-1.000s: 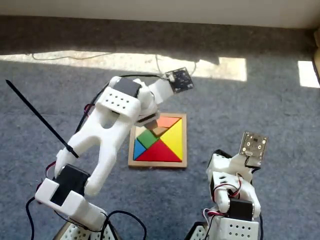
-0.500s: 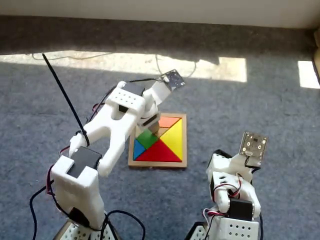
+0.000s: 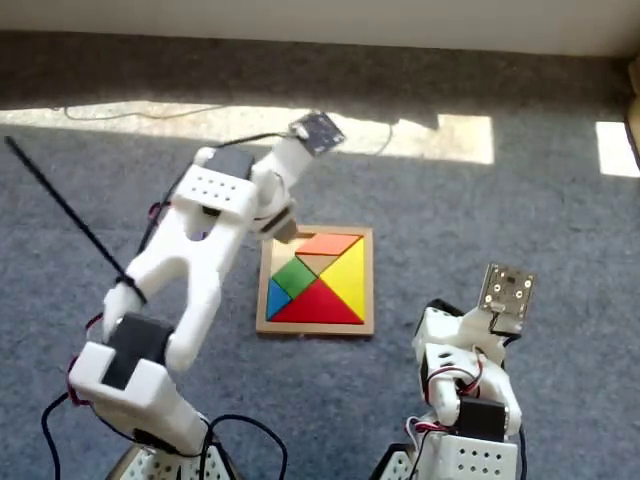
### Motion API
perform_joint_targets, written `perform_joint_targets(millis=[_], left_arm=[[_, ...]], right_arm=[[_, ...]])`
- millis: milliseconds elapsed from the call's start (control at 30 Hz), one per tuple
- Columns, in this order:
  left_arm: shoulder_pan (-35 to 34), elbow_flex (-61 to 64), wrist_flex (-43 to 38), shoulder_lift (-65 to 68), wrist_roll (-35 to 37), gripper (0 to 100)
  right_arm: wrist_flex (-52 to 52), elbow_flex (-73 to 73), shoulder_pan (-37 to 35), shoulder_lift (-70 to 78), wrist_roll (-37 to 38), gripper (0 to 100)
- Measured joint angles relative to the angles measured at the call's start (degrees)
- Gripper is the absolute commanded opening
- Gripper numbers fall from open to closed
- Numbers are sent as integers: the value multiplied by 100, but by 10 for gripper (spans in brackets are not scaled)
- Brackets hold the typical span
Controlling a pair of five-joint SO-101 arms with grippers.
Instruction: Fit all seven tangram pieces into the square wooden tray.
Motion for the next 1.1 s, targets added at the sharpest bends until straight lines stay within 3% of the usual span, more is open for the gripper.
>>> perform_joint_targets(millis=[233,433,833,1100], left_arm=[[-1380,0,316,-475,510,274],[-2066,0,316,325,651,341],[-2488,-1407,299,2629,888,340],[-2435,-2171,985,3051,879,334]], right_arm=[[0,0,0,0,0,5],[0,0,0,0,0,5],[0,0,0,0,0,5],[0,0,0,0,0,5]])
